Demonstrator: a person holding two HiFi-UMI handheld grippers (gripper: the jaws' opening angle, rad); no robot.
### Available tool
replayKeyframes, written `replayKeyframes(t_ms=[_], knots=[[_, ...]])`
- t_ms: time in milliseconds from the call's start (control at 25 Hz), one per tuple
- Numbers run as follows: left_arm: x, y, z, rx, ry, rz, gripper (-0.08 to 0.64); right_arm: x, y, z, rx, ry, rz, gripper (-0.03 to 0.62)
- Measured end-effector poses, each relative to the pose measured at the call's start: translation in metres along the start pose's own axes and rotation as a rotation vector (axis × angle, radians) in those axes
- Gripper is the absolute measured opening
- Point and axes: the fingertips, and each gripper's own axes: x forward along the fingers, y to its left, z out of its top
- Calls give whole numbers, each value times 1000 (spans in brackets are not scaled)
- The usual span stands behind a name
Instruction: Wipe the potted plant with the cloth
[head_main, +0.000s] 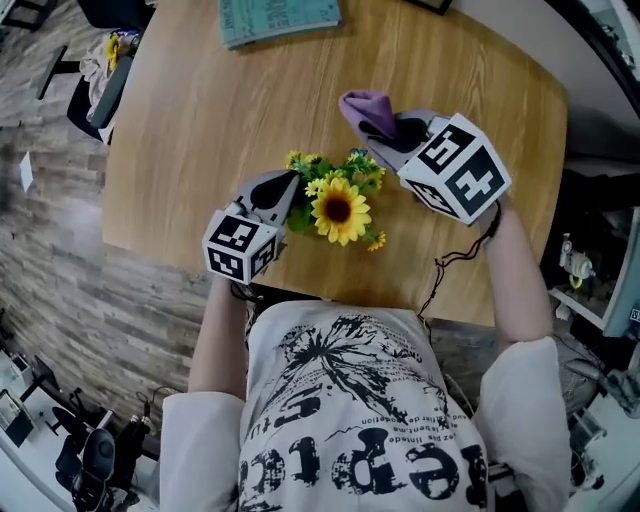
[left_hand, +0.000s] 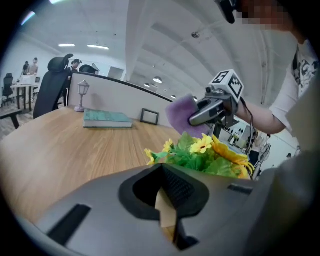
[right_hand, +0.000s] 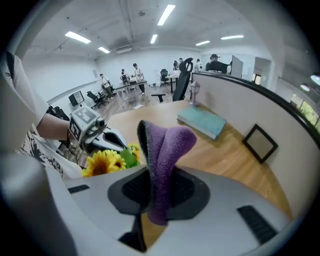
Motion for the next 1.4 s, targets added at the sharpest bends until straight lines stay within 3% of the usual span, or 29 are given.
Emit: replayKeyframes(t_ms=[80, 280, 520, 720, 920, 1120, 1400], knots=[[-2, 0, 1, -8, -7, -24, 3, -2, 11, 21, 26, -47, -32, 74], [-21, 7, 27, 69, -74, -119, 3, 8, 36, 58, 125, -117, -63, 74], [-62, 34, 71, 251, -126, -188, 3, 26, 62, 90, 219, -131, -150, 74], [-99, 66, 92, 330, -188, -207, 3, 50, 88, 107, 333, -149, -206, 74], [-123, 93, 88, 326, -201, -237, 3, 90, 117, 98, 476, -122, -248, 74], [-132, 106, 63, 325, -155, -303, 3, 130, 139, 70, 644, -66, -304, 74], [-135, 105, 37, 303, -95, -356, 3, 167, 152, 37, 848, -31, -298, 74]])
